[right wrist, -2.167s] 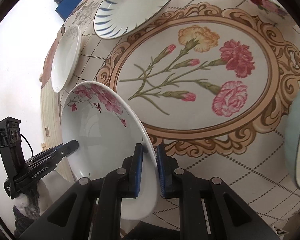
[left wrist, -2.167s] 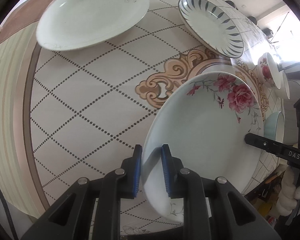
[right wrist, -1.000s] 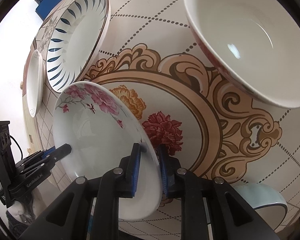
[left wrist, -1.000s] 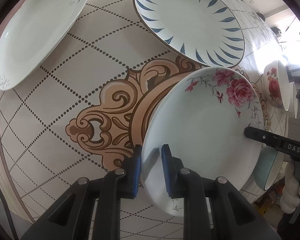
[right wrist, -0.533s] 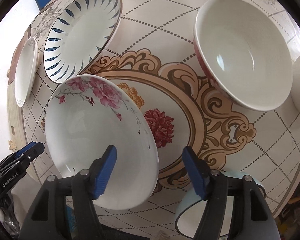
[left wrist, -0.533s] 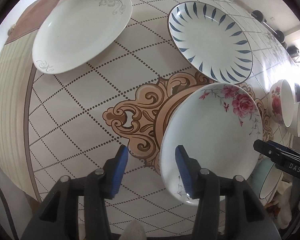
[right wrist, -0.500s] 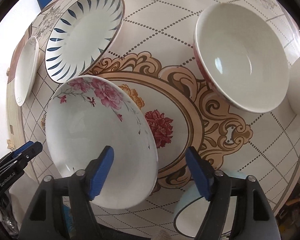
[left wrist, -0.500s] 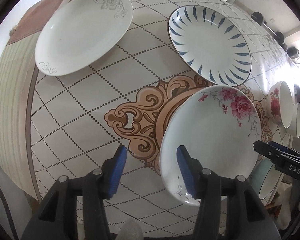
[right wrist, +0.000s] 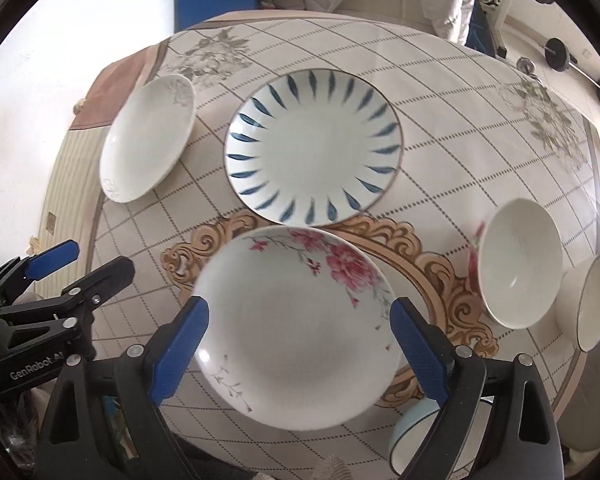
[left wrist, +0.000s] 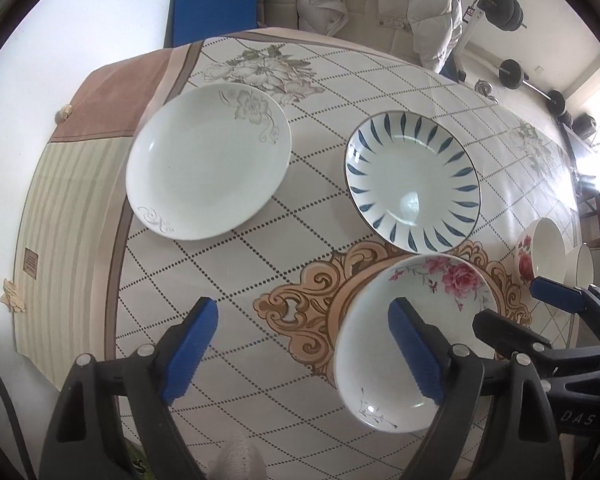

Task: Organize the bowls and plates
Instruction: 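Move both tools to the grey-flower plate and close on its rim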

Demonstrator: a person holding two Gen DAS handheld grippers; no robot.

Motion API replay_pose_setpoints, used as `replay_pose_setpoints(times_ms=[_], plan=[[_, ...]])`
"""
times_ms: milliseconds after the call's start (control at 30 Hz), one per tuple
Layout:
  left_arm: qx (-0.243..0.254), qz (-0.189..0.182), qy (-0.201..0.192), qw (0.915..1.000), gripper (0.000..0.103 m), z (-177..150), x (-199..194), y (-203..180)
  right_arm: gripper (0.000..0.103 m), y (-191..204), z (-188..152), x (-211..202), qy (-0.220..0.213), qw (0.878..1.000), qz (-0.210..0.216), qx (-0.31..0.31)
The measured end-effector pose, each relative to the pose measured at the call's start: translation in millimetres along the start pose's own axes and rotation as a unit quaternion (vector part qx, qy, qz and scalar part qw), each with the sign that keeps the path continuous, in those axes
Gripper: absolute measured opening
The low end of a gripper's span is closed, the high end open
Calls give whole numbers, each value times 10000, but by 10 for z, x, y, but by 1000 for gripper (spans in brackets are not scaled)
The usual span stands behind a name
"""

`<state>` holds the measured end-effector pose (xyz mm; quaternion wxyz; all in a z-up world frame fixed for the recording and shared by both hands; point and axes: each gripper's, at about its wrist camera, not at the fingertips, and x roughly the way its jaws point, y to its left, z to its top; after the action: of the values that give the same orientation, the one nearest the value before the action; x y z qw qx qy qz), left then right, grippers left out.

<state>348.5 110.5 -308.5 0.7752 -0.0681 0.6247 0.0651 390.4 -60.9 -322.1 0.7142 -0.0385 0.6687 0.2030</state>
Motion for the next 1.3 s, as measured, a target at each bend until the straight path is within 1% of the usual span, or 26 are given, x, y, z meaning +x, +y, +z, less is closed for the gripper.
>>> replay_pose_setpoints(times_ms=[67, 233, 300, 367, 467, 600, 633, 767, 867, 900, 967, 1067, 1133, 1167, 1200, 1300], plan=[[-35, 96, -144, 9998, 87, 130, -23, 135, 94, 175, 113, -22, -88, 9998, 177, -80], [29, 394, -345, 9986, 87, 490, -45, 659, 94, 477, 491, 62, -333, 9987, 372, 115], [72, 395, -352, 9986, 87, 655, -2, 920, 94, 590, 682, 160, -332, 9981, 462, 256], [128, 473, -338, 9982, 87, 823, 70, 1172, 94, 675, 876, 282, -340, 9969, 547, 458], [169, 501, -263, 9983, 87, 1072, 222, 1497, 94, 772, 1153, 493, -356, 9952, 507, 762], [203, 312, -34, 9993, 87, 1355, 479, 1837, 94, 866, 1450, 792, -255, 9929, 508, 1047], [210, 210, 43, 9995, 87, 1413, 549, 1899, 94, 889, 1517, 870, -205, 9927, 533, 1067], [204, -82, 368, 9991, 87, 1600, 855, 2064, 94, 928, 1716, 1175, 130, 9908, 580, 1213], [330, -174, 597, 9975, 87, 1664, 1097, 2099, 94, 900, 1797, 1383, 394, 9863, 725, 1428], [358, -220, 678, 9968, 85, 1676, 1171, 2109, 94, 896, 1813, 1443, 456, 9853, 743, 1466], [358, -358, 835, 9952, 83, 1693, 1296, 2142, 94, 904, 1843, 1547, 561, 9849, 710, 1477], [311, -596, 997, 9927, 82, 1695, 1431, 2173, 94, 918, 1859, 1649, 672, 9841, 735, 1472], [274, -690, 1072, 9915, 75, 1689, 1489, 2182, 94, 925, 1856, 1708, 769, 9820, 888, 1482], [264, -752, 1113, 9906, 67, 1685, 1515, 2181, 94, 930, 1845, 1742, 823, 9805, 952, 1507], [254, -781, 1148, 9900, 61, 1679, 1535, 2177, 94, 936, 1835, 1775, 872, 9796, 992, 1517], [280, -828, 1217, 9887, 53, 1657, 1575, 2144, 93, 954, 1826, 1852, 940, 9788, 1035, 1494]])
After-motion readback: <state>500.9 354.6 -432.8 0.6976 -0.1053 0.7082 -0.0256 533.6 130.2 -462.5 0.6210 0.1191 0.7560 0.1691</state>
